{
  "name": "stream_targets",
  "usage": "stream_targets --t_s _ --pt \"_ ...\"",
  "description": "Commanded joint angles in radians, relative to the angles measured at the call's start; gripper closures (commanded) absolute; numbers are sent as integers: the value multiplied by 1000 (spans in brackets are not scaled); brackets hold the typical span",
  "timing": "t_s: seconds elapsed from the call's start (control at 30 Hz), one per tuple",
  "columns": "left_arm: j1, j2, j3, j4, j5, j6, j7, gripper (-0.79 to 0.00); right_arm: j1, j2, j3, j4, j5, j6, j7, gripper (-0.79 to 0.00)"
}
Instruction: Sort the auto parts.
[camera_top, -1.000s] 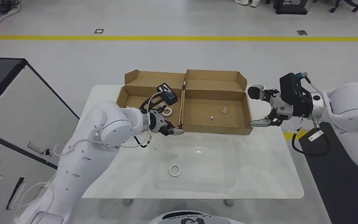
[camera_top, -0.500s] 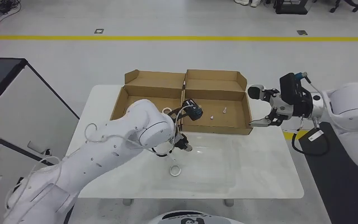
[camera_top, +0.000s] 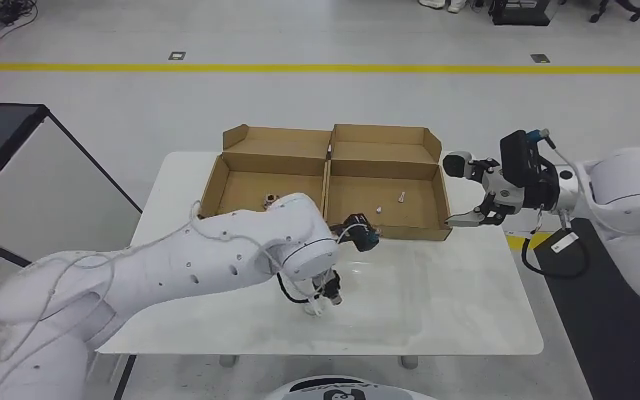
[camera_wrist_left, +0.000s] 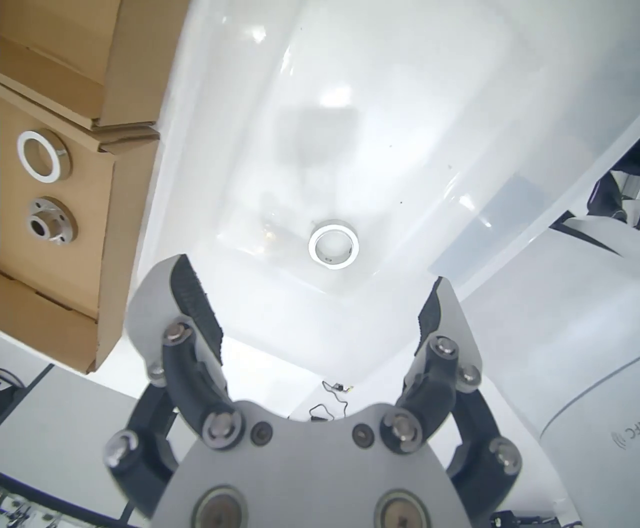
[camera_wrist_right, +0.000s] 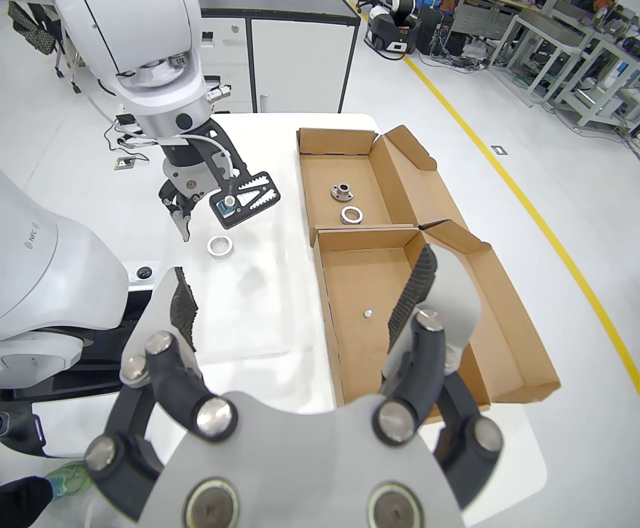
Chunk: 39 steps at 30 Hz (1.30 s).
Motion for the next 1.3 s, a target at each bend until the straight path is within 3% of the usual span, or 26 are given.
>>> stream_targets --t_s 0.0,0.2,0.53,0.63,0.67,0.9,0.97,1.27 --pt "-7 -8 18 10 -2 -15 0 -742 0 0 0 0 0 0 0 -785" --pt "30 -39 18 66 13 -82 0 -736 0 0 0 0 0 0 0 -785" --pt "79 -72 18 145 39 -185 0 -619 0 0 0 0 0 0 0 -785" --pt "84 -72 18 161 37 -208 0 -631 0 0 0 0 0 0 0 -785" --pt "85 -71 18 166 41 -222 0 -668 0 0 0 0 0 0 0 -785" --pt "103 -54 18 187 57 -304 0 -610 0 0 0 0 0 0 0 -785" --pt "108 -49 18 192 58 -330 0 -628 0 0 0 0 0 0 0 -785" --pt "131 -44 18 199 84 -342 0 -563 0 0 0 0 0 0 0 -785"
